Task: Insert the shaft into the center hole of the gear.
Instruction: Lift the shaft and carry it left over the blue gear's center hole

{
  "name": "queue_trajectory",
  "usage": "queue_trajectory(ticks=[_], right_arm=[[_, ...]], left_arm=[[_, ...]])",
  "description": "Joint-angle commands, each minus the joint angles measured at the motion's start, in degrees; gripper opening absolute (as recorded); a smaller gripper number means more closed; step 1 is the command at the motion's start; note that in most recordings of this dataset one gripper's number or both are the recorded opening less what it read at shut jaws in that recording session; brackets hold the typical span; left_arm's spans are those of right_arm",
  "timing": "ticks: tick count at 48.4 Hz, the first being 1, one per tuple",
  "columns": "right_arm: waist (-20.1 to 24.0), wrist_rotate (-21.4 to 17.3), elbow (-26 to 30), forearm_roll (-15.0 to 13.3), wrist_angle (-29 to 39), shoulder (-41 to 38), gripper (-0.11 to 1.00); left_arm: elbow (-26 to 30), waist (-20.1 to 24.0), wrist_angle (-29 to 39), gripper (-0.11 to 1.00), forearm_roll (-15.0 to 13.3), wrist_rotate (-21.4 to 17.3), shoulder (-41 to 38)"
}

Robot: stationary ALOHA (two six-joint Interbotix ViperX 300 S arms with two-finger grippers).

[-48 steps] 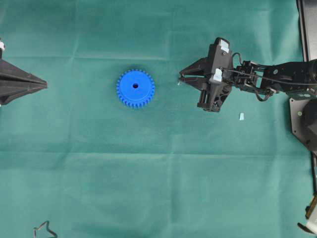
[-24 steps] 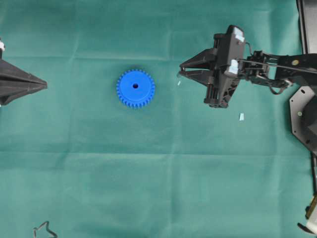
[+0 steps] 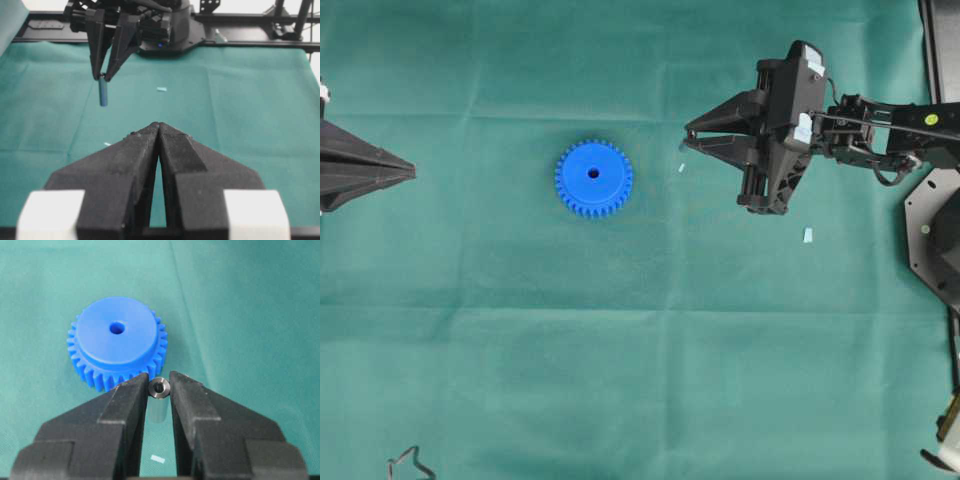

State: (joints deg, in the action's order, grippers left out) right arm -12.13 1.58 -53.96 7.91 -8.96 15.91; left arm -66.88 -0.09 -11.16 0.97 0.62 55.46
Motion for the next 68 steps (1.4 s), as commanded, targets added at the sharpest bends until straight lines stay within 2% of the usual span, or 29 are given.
queue_trajectory(ticks=[1, 5, 22, 30, 48, 68], right_arm=[[0.3, -0.4, 1.9, 0.0, -0.3, -0.4, 0.17], [0.9, -0.4, 3.4, 0.1, -0.4, -2.0, 0.17], [3.6, 0.2, 15.9, -0.1, -0.1, -13.3, 0.17], [3.8, 0.3, 19.1, -0.3, 0.4, -16.1, 0.17], [3.8, -0.3, 19.2, -0.4, 0.1, -17.4, 0.17], [4.0, -1.3, 19.4, 0.2, -2.9, -22.3, 0.17]], left_arm=[[1.5, 0.0, -0.4, 0.0, 0.2, 0.0, -0.4], [1.5, 0.1, -0.4, 0.0, 0.1, 0.0, -0.4], [1.5, 0.0, -0.4, 0.0, 0.1, 0.0, -0.4], [1.5, 0.1, -0.4, 0.0, 0.2, 0.0, -0.4], [1.5, 0.0, -0.4, 0.0, 0.2, -0.1, -0.4], [1.5, 0.0, -0.4, 0.0, 0.1, -0.1, -0.4]])
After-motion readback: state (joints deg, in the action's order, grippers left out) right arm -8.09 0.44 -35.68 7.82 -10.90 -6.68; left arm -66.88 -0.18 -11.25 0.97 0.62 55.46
